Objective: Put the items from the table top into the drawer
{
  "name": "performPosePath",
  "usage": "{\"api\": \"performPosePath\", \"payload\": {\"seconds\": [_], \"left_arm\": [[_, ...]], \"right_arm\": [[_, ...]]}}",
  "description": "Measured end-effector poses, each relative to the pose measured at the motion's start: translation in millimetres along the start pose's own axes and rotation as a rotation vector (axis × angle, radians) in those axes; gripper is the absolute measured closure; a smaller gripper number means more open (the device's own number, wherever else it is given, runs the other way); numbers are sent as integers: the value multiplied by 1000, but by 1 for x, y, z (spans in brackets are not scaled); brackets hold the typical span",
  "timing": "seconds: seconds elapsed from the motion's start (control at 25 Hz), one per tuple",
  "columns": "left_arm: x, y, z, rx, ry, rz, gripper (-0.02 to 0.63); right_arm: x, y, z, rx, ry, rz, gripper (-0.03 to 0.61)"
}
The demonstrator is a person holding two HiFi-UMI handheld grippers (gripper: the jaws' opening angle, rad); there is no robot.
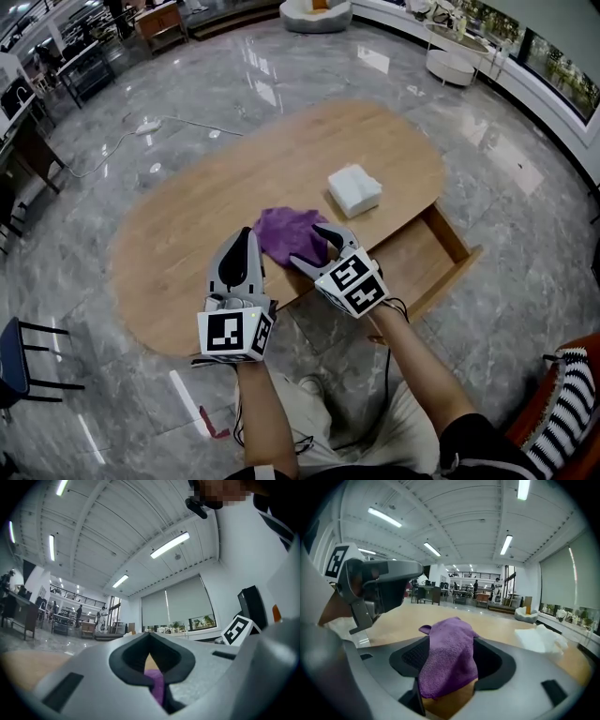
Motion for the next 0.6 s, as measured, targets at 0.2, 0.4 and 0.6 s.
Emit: {"api": "performPosePath", "payload": {"seconds": [0.2,0.4,0.6], "left_arm": [[1,1,2,-2,-1,4,611],[-3,0,-1,-9,5,0,609],[-6,0,2,-9,2,21,610]], "right_arm": [[1,-7,13,88,-38,-36,299],[1,-15,14,140,-58,-60,301],[-1,-18,17,141,-78,-87,301]]}}
Point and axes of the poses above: the fingertips, and each gripper's own axes: z forward along the fingers, x to its left, y out of its top, the point moved 1 cm from there along -z, backward along the fingers, and after that the axes turned 6 degrees about x, right-handed, at the moved point
